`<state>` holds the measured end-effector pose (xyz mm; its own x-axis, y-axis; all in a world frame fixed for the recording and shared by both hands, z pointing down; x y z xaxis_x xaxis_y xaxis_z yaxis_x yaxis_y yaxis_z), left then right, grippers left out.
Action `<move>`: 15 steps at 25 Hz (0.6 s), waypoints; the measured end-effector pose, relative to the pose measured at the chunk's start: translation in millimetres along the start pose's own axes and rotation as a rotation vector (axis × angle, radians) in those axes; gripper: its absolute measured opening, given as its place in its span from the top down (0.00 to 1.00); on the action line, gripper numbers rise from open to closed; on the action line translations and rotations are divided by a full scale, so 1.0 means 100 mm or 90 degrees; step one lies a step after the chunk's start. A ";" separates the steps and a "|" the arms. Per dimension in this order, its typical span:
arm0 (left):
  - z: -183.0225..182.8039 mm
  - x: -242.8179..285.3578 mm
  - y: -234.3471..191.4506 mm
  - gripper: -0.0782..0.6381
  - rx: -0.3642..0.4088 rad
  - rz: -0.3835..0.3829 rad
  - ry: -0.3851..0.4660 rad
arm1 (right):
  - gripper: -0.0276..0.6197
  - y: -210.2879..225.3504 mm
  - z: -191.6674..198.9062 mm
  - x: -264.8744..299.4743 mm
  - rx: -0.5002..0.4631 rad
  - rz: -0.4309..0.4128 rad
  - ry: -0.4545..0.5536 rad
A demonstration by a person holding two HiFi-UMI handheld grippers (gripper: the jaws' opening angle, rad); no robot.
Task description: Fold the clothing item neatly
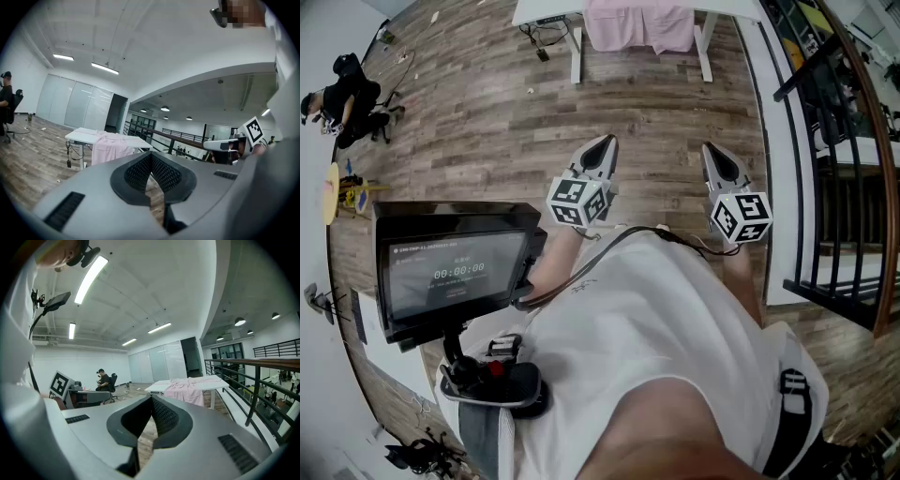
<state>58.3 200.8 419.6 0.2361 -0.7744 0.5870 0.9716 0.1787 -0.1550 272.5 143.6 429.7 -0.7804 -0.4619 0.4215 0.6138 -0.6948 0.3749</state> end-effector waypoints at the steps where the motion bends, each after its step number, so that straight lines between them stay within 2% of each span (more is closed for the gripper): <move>1: 0.00 0.00 0.00 0.89 0.000 0.001 0.000 | 0.95 0.00 0.00 0.00 -0.001 0.000 0.000; 15: -0.01 0.02 0.03 0.89 0.004 0.010 -0.003 | 0.95 -0.03 0.02 -0.03 0.002 -0.008 -0.003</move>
<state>61.9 199.5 419.2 0.2519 -0.7688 0.5878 0.9677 0.1947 -0.1601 273.3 148.0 429.7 -0.7874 -0.4509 0.4204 0.6045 -0.6987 0.3827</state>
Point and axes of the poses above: the fingertips, and each gripper's own axes: x forward along the fingers, y to its right, z out of its underside, the point moved 3 cm from there along -x, backward along the fingers, and after that the axes turned 14 degrees about -y, right-handed, at the moved point
